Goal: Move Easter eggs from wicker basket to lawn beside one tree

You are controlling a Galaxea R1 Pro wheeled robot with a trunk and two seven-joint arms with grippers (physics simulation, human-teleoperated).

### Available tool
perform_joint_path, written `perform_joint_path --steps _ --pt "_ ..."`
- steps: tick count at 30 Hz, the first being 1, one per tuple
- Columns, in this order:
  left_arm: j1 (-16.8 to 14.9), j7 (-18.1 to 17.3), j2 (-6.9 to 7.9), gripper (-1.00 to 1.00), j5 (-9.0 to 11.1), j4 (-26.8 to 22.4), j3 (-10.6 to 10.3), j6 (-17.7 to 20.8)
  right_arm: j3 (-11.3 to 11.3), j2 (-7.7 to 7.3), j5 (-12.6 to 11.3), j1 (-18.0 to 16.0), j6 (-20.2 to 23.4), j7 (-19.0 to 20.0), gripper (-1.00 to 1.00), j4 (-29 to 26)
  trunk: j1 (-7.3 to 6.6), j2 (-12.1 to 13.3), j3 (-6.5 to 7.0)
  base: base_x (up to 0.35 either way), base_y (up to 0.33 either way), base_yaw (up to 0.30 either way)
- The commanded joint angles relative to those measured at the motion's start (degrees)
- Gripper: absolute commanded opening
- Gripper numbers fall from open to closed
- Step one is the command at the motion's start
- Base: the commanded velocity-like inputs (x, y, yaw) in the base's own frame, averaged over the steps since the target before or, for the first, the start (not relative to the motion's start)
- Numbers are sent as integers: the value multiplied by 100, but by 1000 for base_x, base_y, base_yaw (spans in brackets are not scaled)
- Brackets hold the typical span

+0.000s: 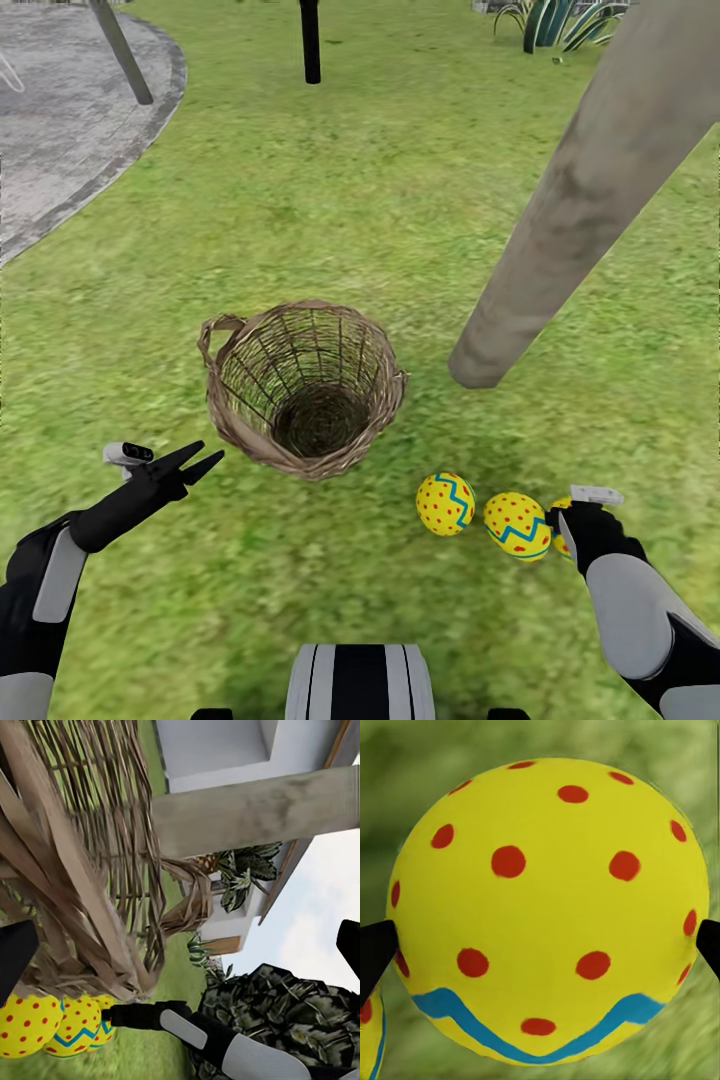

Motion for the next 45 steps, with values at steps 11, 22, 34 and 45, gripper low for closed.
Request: perform_joint_path --steps 11,22,34,45 --pt "-2 25 10 100 6 -5 -12 53 -22 3 22 -4 9 8 100 -12 -29 14 241 0 0 0" --pt "-60 41 36 100 -12 -5 -189 80 -26 11 22 -4 117 428 100 -507 -57 28 485 0 0 0" --pt "-116 350 46 100 -24 24 -336 120 -5 17 8 66 1779 3562 100 -2742 -88 44 751 -129 0 0" --pt "-254 1242 51 100 -30 81 -734 110 -5 19 13 66 1780 4242 100 -2670 -117 59 995 -77 0 0"
